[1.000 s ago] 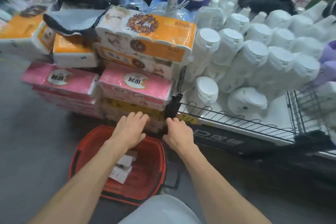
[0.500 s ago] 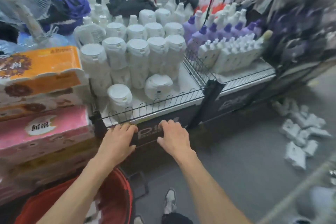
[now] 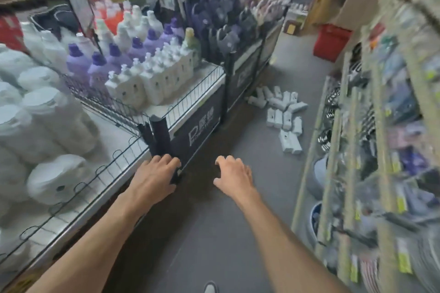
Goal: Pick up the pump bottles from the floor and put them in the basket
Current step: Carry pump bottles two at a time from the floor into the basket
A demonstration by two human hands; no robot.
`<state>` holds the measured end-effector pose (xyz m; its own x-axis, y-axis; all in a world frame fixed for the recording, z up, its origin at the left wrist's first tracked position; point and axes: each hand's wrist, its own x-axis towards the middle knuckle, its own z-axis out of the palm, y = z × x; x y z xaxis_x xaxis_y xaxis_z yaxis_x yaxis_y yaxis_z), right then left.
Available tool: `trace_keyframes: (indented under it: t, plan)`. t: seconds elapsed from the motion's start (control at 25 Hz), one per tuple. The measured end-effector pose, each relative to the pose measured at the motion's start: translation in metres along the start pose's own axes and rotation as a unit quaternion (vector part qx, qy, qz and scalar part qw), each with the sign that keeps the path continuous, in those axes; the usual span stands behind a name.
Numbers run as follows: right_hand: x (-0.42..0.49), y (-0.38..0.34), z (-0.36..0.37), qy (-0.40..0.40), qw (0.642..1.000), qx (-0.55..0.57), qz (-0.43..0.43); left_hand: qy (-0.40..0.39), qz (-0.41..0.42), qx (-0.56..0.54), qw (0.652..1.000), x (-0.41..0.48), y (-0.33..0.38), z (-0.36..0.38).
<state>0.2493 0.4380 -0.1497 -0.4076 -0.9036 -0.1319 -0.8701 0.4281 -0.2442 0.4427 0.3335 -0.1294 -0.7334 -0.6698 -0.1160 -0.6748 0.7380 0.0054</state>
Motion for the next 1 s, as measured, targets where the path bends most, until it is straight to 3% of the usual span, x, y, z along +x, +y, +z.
trace_keyframes:
  t: [0.36,1.0]
  plan:
    - [0.053,0.161,-0.051,0.013,0.991,0.04,0.128,-0.027,0.116,0.023,0.993,0.161,0.102,-0.006]
    - [0.191,0.348,-0.122,0.058,0.963,0.058,0.256,0.001,0.261,0.028,0.965,0.463,0.249,-0.035]
